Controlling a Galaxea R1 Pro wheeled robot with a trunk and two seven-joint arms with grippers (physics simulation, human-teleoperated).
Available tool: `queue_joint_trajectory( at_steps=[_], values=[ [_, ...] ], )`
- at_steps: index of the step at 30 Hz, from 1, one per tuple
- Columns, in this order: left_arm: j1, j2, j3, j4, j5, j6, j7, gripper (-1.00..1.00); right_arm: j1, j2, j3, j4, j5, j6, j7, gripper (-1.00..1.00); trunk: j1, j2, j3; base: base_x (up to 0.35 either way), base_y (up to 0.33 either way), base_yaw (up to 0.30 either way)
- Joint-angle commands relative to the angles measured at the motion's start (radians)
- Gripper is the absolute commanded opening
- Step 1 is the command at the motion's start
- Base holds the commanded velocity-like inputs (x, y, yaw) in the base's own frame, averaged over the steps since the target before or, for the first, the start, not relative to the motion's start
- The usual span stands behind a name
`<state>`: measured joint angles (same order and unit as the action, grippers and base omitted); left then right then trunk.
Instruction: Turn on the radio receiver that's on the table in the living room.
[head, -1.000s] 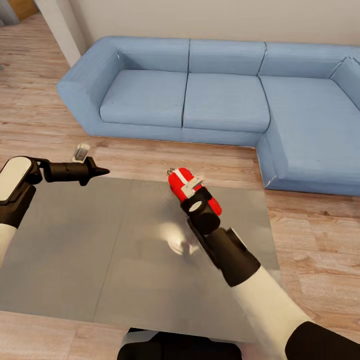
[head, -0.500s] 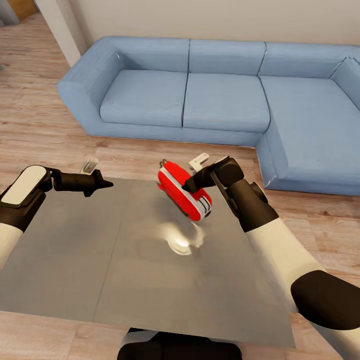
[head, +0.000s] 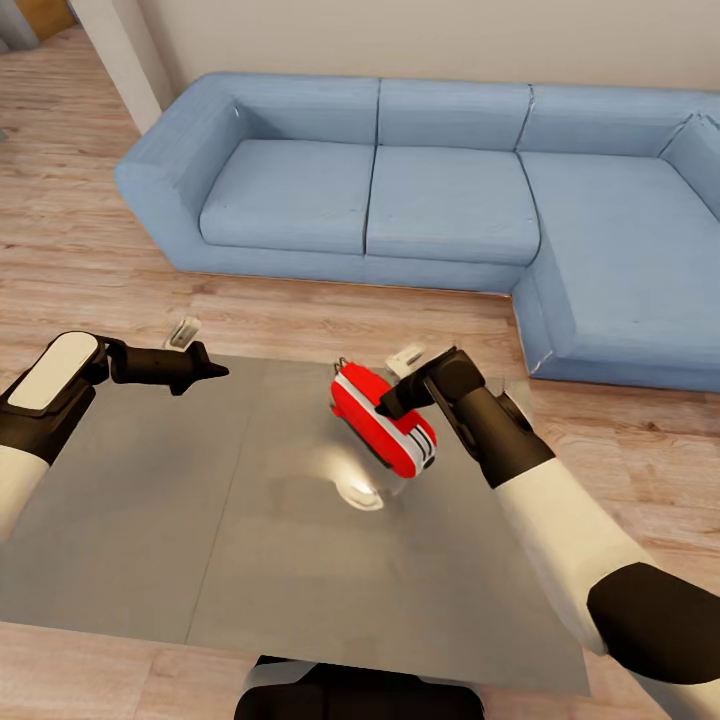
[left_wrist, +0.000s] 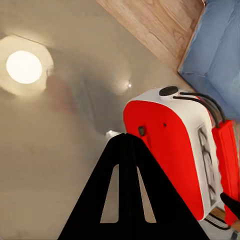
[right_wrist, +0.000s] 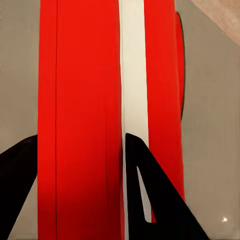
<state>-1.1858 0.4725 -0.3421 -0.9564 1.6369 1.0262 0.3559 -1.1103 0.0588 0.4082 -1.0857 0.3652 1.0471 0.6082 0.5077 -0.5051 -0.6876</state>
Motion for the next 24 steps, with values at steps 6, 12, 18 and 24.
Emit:
queue_joint_trajectory(
  at_steps=[6, 12, 18, 24],
  values=[
    [0.0, 0.0, 0.0, 0.007, 0.0, 0.0, 0.0, -1.0, 0.032, 0.0, 0.0, -0.007, 0.0, -0.011, -0.018, -1.0, 0.0, 0.0, 0.0, 0.0, 0.0, 0.0],
    [0.0, 0.0, -0.002, 0.04, -0.002, 0.0, -0.002, -1.0, 0.067, 0.002, 0.0, -0.026, -0.003, -0.049, -0.052, -1.0, 0.0, 0.0, 0.0, 0.0, 0.0, 0.0],
    [0.0, -0.002, -0.003, 0.106, -0.121, -0.001, -0.046, -1.0, 0.115, 0.003, 0.0, -0.028, -0.005, -0.162, -0.1, -1.0, 0.0, 0.0, 0.0, 0.0, 0.0, 0.0],
    [0.0, -0.035, -0.08, 0.252, -0.288, -0.138, -0.291, -1.0, 0.116, 0.006, 0.0, -0.013, -0.011, -0.164, -0.099, -1.0, 0.0, 0.0, 0.0, 0.0, 0.0, 0.0]
  ],
)
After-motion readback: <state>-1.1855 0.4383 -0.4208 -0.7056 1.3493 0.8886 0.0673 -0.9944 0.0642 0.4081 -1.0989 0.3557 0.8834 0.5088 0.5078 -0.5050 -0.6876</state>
